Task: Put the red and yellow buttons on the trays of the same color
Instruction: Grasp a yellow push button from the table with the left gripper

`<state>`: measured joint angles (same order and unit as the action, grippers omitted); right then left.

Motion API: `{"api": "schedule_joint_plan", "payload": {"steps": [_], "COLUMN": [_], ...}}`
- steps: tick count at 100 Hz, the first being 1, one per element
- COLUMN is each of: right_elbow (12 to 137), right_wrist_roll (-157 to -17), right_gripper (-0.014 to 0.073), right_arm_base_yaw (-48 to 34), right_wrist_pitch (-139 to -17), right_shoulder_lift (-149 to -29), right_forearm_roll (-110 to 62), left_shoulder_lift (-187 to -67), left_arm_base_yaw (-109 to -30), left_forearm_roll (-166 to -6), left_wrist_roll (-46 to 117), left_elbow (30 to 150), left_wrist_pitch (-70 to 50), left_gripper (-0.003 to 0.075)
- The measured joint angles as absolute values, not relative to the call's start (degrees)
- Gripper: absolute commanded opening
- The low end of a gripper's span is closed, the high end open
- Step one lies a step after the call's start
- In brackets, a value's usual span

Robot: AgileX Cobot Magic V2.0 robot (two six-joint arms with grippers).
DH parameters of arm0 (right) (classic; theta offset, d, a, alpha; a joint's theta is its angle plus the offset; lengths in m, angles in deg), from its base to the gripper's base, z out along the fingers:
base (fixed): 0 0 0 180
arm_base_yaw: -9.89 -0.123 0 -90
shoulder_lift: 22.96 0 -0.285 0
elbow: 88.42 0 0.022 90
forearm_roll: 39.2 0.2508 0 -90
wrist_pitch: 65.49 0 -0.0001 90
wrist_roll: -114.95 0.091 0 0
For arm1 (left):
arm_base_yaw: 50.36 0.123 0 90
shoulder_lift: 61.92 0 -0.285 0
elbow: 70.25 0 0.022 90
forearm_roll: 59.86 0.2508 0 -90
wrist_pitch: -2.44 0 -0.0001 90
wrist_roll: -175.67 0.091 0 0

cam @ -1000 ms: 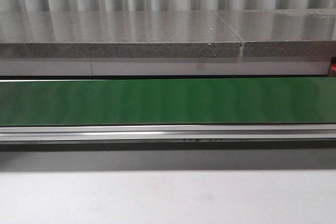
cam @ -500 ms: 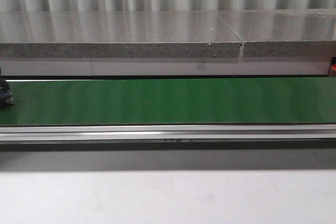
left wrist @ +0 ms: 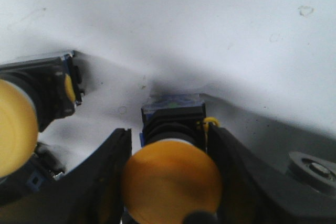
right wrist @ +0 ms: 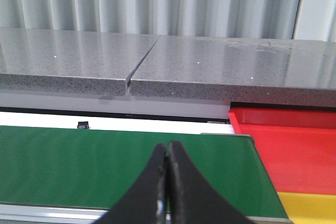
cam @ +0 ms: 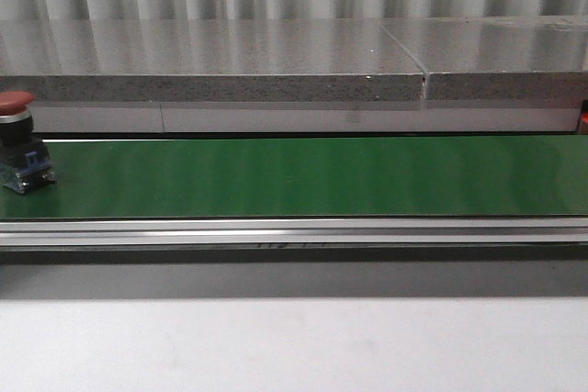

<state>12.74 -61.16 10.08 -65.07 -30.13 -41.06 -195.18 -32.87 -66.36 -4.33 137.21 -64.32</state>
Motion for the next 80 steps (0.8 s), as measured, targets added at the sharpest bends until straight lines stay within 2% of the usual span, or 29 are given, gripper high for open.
{"api": "schedule_joint_plan", "payload": {"steps": [51, 80], "right_elbow": [12.74, 12.74], "right_wrist_roll": [-61.16, -61.16], "right_gripper": [-0.0067, -0.0067], "right_arm_base_yaw": [10.08, 10.08], "right_wrist_pitch": [-65.07, -65.07], "right_shoulder_lift": [-30.13, -30.13], "right_forearm_roll": [-41.06, -41.06], "left_shoulder_lift": [-182.66, -174.02], "left_arm_base_yaw": [-33.69, -41.60], "left_forearm_roll": [-66.25, -66.13], "left_wrist_roll": [-1.79, -1.76], "left_elbow": [137.21, 134.12], "left_wrist_pitch": [-67.27, -68.11], "left_gripper": [0.0227, 0.0227]}}
